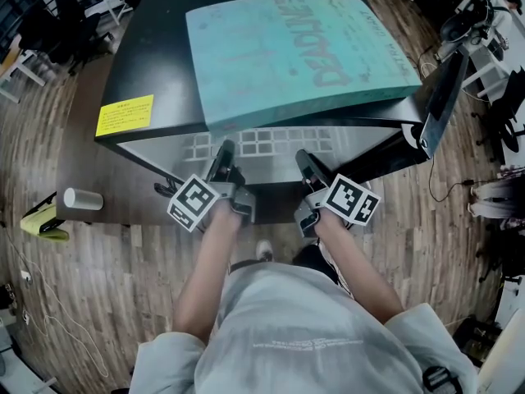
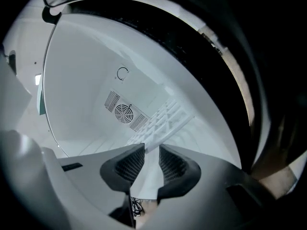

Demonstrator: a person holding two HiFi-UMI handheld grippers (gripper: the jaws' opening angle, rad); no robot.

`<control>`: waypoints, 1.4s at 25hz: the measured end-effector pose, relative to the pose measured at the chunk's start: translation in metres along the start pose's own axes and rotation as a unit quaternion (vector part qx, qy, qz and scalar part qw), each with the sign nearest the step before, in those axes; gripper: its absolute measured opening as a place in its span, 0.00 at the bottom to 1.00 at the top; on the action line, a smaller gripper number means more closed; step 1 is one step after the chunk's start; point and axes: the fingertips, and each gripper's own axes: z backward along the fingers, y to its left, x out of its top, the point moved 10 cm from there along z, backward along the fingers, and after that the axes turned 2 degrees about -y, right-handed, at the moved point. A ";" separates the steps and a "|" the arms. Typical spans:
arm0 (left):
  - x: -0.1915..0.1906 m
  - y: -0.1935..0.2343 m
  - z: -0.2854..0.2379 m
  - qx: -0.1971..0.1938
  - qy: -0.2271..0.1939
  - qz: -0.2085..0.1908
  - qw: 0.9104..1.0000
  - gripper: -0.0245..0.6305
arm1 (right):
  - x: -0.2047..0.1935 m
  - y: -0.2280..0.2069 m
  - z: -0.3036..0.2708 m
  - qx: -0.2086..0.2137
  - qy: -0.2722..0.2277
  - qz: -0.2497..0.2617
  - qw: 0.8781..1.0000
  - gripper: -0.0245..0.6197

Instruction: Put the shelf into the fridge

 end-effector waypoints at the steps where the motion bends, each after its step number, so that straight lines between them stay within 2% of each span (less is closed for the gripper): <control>1: 0.001 0.000 -0.001 -0.001 0.000 0.002 1.000 0.13 | 0.000 0.001 -0.001 -0.002 -0.001 0.001 1.000 0.18; 5: 0.001 0.002 -0.001 -0.010 0.000 0.005 1.000 0.13 | 0.000 0.002 -0.001 -0.003 -0.003 0.006 1.000 0.18; 9: 0.001 0.001 -0.001 -0.014 -0.004 -0.014 1.000 0.13 | 0.002 0.000 0.000 0.008 -0.001 0.007 1.000 0.18; 12: -0.013 -0.006 -0.007 -0.020 -0.006 -0.024 0.999 0.13 | 0.015 -0.011 0.012 -0.002 0.007 0.007 1.000 0.18; 18: -0.013 -0.007 0.006 -0.020 0.007 -0.044 0.999 0.14 | 0.015 -0.009 0.036 -0.014 0.017 0.047 0.999 0.18; 20: -0.015 -0.008 0.016 -0.010 0.015 -0.062 0.998 0.15 | 0.013 -0.009 0.046 -0.012 0.023 0.064 0.998 0.18; 24: -0.028 -0.015 0.046 0.017 0.026 -0.133 0.991 0.15 | 0.019 -0.009 0.071 0.001 0.039 0.128 0.991 0.14; 26: -0.035 -0.022 0.065 0.027 0.020 -0.173 0.984 0.14 | 0.025 -0.008 0.087 0.014 0.042 0.165 0.985 0.13; 28: -0.044 -0.033 0.086 0.036 0.017 -0.226 0.973 0.12 | 0.033 -0.005 0.105 0.032 0.044 0.192 0.980 0.11; 31: -0.065 -0.059 0.116 0.038 0.023 -0.311 0.949 0.09 | 0.046 -0.002 0.134 0.062 0.045 0.230 0.970 0.09; 35: -0.101 -0.098 0.150 0.019 0.035 -0.400 0.915 0.07 | 0.061 0.002 0.180 0.094 0.041 0.302 0.948 0.07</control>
